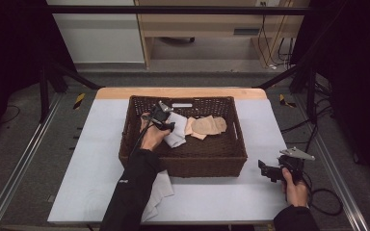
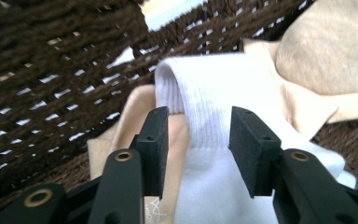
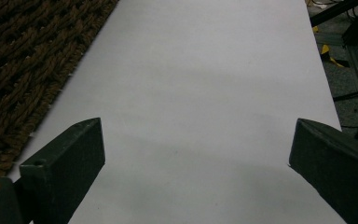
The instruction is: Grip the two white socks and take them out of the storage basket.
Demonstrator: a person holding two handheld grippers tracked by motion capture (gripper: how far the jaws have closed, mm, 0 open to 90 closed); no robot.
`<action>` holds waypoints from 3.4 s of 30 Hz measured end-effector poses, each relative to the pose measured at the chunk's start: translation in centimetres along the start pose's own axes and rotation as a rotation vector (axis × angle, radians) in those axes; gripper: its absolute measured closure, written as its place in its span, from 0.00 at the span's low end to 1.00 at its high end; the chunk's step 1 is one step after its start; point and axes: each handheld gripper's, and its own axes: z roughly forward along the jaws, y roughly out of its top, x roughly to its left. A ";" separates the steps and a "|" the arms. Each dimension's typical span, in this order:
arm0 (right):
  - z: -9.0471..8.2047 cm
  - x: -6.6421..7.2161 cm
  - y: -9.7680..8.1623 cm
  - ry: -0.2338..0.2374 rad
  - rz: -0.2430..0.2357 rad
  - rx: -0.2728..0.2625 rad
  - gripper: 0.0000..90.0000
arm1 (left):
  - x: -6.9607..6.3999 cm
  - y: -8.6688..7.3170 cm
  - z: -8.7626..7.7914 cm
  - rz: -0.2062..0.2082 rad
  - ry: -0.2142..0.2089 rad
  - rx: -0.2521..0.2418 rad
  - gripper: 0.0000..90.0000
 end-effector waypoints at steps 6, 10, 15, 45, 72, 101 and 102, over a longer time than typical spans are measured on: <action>0.0 0.0 0.0 0.001 0.001 -0.003 0.04 | -0.1 -0.1 0.0 -0.001 -0.029 0.019 0.86; 0.0 0.0 0.0 0.001 0.002 -0.003 0.04 | -0.2 0.0 -0.2 0.027 -0.026 0.025 0.95; -0.1 0.0 0.0 0.000 0.004 -0.007 0.04 | -0.4 0.2 -0.7 0.043 -0.025 0.012 0.97; -0.2 -0.1 0.0 -0.008 -0.001 -0.011 0.04 | -0.9 1.2 -16.7 0.041 -0.097 -0.505 0.98; -0.4 -0.1 0.0 -0.006 0.001 -0.015 0.04 | -2.2 -2.8 -27.6 0.007 -0.150 -0.705 0.98; -0.5 0.0 0.0 -0.008 0.002 -0.012 0.04 | -6.8 -11.3 -24.1 0.046 -0.284 -0.503 0.98; -0.5 0.0 0.0 -0.008 0.002 -0.012 0.04 | -7.1 -11.5 -23.5 0.051 -0.289 -0.481 0.98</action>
